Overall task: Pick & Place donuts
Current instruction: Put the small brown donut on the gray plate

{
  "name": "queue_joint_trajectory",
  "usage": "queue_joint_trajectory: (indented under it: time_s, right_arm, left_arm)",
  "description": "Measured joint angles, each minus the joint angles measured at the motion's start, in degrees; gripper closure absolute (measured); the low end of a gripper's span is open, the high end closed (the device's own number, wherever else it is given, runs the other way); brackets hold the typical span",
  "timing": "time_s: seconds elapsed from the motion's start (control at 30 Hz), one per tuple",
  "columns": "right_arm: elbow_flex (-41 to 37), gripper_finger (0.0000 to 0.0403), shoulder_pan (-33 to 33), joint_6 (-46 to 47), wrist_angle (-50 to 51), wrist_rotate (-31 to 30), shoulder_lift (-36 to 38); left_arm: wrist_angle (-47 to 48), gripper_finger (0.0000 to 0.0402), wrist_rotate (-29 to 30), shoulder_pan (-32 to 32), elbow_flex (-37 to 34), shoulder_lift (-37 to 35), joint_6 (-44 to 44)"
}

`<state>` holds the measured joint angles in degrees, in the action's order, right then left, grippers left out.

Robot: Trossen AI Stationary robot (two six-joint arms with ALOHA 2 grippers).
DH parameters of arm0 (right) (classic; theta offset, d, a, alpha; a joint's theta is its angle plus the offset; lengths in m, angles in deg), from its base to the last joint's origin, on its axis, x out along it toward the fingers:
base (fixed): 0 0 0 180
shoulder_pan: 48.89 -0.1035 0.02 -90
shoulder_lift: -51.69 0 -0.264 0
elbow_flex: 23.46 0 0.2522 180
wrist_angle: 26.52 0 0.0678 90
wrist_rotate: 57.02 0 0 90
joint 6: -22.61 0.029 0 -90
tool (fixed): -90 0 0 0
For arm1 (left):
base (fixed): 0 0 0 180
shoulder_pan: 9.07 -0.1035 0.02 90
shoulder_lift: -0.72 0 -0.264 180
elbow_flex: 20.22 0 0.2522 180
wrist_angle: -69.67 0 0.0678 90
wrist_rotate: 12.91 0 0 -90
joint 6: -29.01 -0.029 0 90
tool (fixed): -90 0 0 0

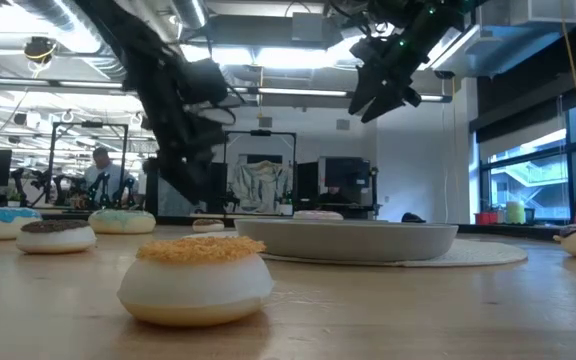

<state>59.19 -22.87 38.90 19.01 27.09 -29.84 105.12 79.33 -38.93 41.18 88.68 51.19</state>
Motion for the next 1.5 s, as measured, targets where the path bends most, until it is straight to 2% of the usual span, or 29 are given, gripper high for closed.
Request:
queue_joint_trajectory:
  time_s: [0.3, 0.57, 1.07, 1.3, 1.5]
  right_arm:
    - [0.0, 0.0201, 0.0, -0.1, 0.0, 0.0, 0.0]
    - [0.0, 0.0201, 0.0, -0.2, 0.0, 0.0, 0.0]
    - [0.0, 0.0201, -0.2, 0.0, 0.0, 0.2, 0.0]
    - [0.1, 0.0201, -3.7, 0.3, 0.3, 2.6, 0.6]
    - [0.1, 0.0201, -6.6, 3.1, 0.3, 2.6, 0.7]
  left_arm:
    - [-1.8, 0.0259, -0.3, -0.3, 0.2, 6.9, 3.6]
    - [-4.0, 0.0261, -0.2, -0.3, 0.1, 8.0, 3.6]
    - [-3.8, 0.0354, -1.2, -0.3, 0.0, 7.4, 2.1]
    - [-3.9, 0.0361, -11.0, -0.3, 1.9, 2.6, -7.6]
    - [-4.0, 0.0353, -17.1, 5.4, 5.9, -0.2, -16.1]
